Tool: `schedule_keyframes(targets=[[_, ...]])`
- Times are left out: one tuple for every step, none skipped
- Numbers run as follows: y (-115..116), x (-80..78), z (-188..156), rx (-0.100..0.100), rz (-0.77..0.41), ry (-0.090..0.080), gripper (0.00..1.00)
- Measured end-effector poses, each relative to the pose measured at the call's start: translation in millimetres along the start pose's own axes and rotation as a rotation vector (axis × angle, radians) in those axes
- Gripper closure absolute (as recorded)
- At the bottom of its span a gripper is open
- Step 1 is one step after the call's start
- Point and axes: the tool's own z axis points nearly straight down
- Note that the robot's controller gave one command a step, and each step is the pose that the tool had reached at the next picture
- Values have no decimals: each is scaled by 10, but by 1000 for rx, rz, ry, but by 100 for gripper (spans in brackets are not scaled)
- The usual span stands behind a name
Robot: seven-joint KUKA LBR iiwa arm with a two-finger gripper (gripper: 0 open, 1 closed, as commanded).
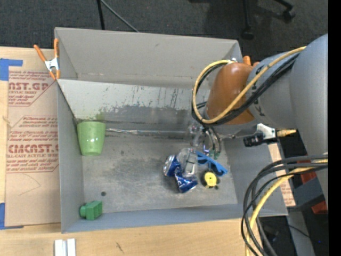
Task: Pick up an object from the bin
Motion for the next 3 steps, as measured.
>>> schedule_keyframes(targets=[[30, 45, 66, -3, -2, 6, 100], [-206, 38, -1006, -3, 38, 10, 100], [430, 213, -1221, -2, 201, 17, 100]])
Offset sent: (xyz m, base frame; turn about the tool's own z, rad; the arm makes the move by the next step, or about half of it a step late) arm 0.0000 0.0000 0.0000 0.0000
